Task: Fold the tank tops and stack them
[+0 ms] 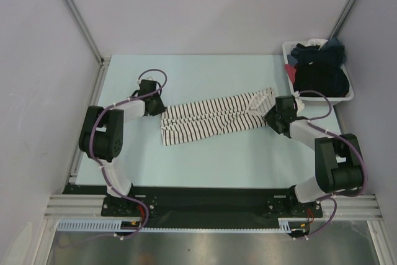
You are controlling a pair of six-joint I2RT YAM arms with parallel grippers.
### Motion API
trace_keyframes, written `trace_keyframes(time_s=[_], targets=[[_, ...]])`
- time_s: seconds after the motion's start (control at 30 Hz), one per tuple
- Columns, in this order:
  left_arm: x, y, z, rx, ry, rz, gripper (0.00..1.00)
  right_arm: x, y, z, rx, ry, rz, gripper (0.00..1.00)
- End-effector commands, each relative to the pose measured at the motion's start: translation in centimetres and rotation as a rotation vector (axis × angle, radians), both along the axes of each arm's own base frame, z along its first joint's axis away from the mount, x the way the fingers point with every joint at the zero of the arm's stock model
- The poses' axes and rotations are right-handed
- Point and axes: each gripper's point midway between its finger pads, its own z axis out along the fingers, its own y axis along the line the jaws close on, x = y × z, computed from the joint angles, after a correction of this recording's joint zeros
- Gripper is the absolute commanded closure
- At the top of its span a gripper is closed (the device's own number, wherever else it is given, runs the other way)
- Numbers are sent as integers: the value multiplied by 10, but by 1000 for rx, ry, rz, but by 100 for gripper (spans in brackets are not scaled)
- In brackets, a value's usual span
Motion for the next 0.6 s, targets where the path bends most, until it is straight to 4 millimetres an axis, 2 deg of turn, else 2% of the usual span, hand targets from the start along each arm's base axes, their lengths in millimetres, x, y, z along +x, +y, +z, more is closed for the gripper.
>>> trace_keyframes(time_s=[0.0,0.07,0.13,0.23,0.27,0.3,0.33,0.37,0.4,0.43,0.47,0.5,0.53,0.57], targets=[[6,-3,-5,-29,13,-4,83,6,-3,-5,32,-28,-58,46],[5,-3,-3,-35,3,3,88,13,-4,-9,44,-35,-66,48],[2,1,-1,-42,-2,17,99,18,-3,-14,51,-21,-70,50],[-7,7,-5,-50,3,42,100,26,-4,-13,42,-29,-77,58],[-10,4,2,-82,-8,28,100,28,-7,-15,31,-23,-79,60],[-21,2,-4,-97,9,24,100,31,-9,-16,26,-21,-79,63],[-25,1,-3,-114,6,26,100,43,-8,-7,32,-45,-64,66],[-29,-3,5,-135,-16,20,100,47,-12,-12,12,-24,-40,65],[-45,-6,-4,-160,3,13,100,53,-12,-12,3,-17,-18,64],[-51,-8,-4,-183,-7,22,100,73,-6,4,8,-38,20,62],[-53,-12,8,-205,-52,17,100,73,-7,-3,-1,14,38,61],[-74,-10,-5,-213,-17,35,100,78,-6,-16,-19,58,67,59],[-82,-10,-5,-217,-21,40,100,83,-2,-20,-7,75,91,59],[-88,-10,6,-229,-54,41,100,96,-2,-14,-4,70,97,58]])
